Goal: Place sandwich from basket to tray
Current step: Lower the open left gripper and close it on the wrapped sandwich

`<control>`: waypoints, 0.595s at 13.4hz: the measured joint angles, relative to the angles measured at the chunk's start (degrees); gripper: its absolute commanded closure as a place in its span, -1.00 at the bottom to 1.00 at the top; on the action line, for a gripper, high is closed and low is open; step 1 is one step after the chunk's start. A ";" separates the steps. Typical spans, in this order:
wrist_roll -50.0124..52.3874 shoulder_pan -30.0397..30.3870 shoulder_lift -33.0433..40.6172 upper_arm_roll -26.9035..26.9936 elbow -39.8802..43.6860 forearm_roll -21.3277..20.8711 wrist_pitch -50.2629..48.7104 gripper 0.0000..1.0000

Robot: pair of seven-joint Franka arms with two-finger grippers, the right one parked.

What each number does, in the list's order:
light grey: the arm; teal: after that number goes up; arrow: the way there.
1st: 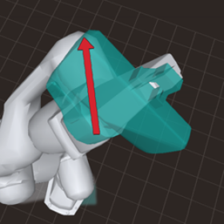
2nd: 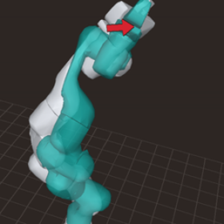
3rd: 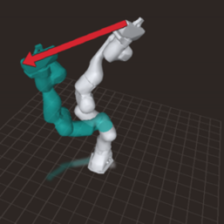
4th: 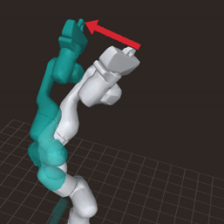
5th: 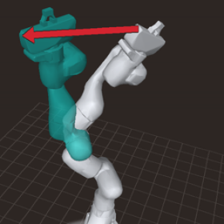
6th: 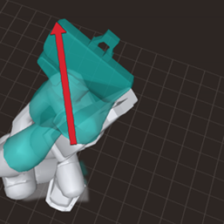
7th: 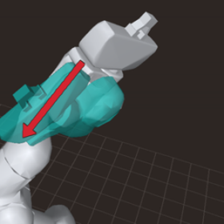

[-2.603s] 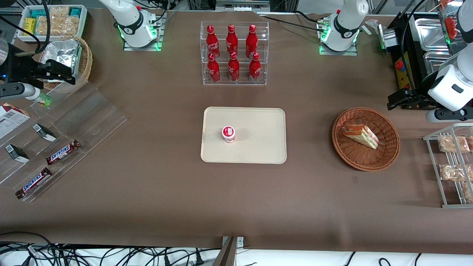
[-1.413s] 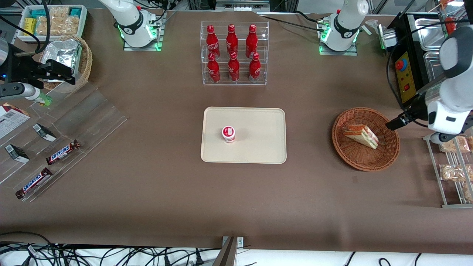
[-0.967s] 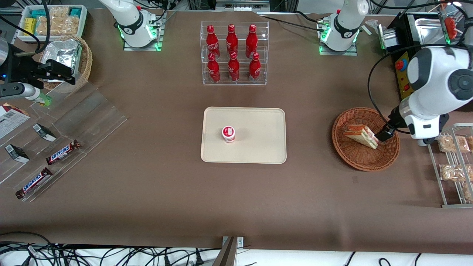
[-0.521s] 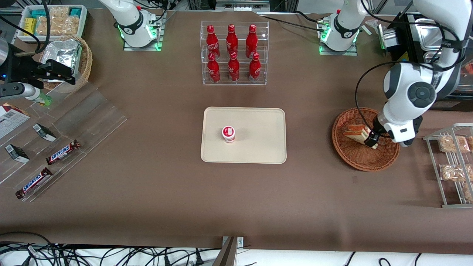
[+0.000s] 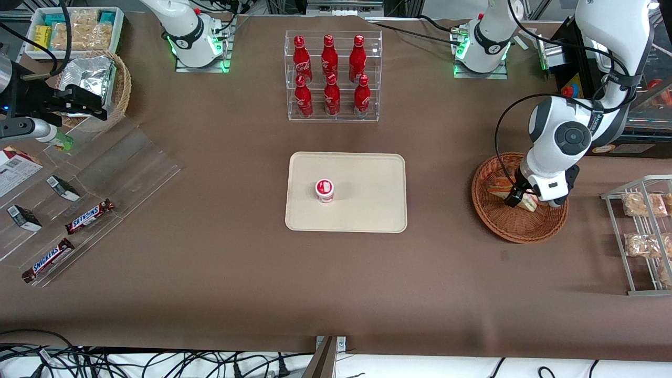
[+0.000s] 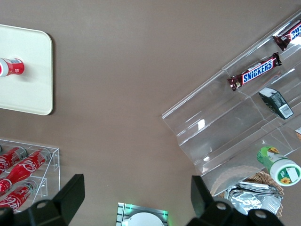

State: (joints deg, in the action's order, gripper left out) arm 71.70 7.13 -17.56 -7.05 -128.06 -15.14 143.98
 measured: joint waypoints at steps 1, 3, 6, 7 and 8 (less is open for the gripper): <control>0.01 0.00 -0.04 0.00 -0.01 0.00 0.00 1.00; 0.04 0.00 -0.06 0.00 -0.01 -0.80 0.00 1.00; 0.06 0.00 -0.03 -0.08 0.03 -1.75 -0.07 1.00; -0.02 0.00 0.09 -0.10 0.24 -1.85 -0.52 1.00; -0.76 0.00 0.39 -0.16 0.95 -1.94 -2.31 1.00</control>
State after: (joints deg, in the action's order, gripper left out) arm 70.94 7.13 -17.17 -7.21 -127.11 -17.08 141.67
